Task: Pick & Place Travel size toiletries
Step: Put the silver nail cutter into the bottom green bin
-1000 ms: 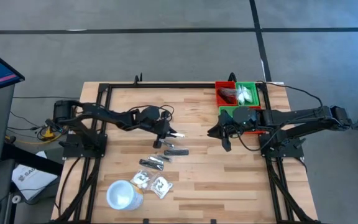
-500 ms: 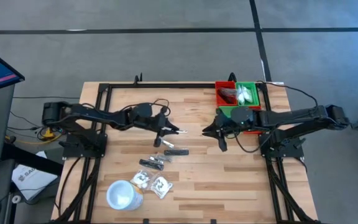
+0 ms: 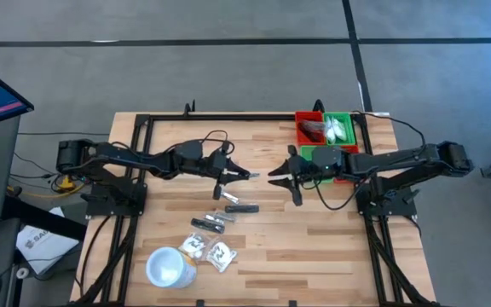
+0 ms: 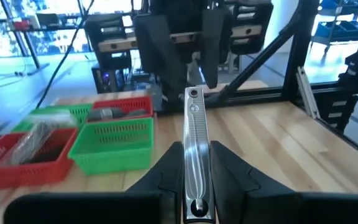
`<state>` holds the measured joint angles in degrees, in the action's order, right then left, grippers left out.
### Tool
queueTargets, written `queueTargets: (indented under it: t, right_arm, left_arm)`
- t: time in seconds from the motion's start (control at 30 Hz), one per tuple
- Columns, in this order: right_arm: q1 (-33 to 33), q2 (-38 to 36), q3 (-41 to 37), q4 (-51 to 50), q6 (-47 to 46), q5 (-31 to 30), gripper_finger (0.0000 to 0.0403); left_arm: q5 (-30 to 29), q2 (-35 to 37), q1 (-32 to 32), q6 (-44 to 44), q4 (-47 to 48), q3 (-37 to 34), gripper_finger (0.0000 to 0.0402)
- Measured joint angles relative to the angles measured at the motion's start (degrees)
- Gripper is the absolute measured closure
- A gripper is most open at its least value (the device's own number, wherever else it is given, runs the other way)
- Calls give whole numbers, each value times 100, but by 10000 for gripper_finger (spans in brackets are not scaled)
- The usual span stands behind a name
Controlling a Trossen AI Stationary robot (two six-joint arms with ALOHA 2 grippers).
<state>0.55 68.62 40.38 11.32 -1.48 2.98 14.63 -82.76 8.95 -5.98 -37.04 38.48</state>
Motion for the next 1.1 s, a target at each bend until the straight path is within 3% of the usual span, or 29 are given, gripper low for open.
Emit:
queueTargets:
  t: [0.57,0.93,1.1]
  right_arm:
    - [-3,-1,0,811,211,0,214]
    - [-3,-2,0,949,213,-2,207]
    - [-3,-2,0,1053,329,-2,214]
  left_arm:
    - [-171,-86,-299,87,-1103,0,357]
    - [-360,-723,-381,223,-2355,4,357]
    - [-360,-1007,-391,345,-2467,216,357]
